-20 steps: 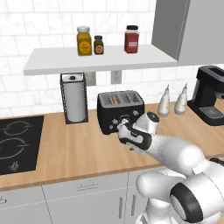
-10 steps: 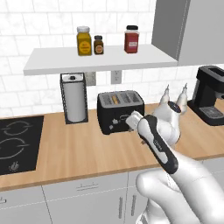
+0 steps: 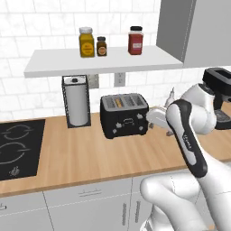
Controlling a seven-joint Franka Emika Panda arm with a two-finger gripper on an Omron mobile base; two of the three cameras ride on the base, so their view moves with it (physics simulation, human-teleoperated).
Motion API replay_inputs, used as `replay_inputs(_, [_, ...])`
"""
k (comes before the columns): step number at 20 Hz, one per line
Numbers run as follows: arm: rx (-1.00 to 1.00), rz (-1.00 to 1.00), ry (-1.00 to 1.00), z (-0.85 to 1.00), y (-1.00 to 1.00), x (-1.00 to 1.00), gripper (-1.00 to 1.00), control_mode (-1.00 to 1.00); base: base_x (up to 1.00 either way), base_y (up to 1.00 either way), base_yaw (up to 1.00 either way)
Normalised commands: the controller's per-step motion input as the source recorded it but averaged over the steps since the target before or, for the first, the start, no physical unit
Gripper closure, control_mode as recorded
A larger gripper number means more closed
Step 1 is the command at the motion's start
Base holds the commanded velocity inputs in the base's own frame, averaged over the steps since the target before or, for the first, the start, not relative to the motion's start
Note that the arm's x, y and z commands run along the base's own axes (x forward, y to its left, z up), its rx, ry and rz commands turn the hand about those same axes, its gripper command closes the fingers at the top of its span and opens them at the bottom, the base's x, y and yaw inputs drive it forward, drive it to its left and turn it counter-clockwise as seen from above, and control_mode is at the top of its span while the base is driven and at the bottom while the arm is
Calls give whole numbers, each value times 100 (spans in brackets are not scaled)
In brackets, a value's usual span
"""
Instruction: Start the toaster. Once the lever pops up, take the bread to the plate on the dining counter.
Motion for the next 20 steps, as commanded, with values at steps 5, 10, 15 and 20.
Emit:
replay_inputs(5, [-8, 15, -9, 35, -53, -55, -100, -100, 0, 0, 0])
replay_inputs(10, [-5, 13, -3, 1, -21, -44, -100, -100, 0, 0, 0])
replay_inputs(15, [0, 5, 0, 0, 0, -45, -100, -100, 0, 0, 0])
replay_inputs(20, [0, 0, 0, 0, 0, -2, -100, -100, 0, 0, 0])
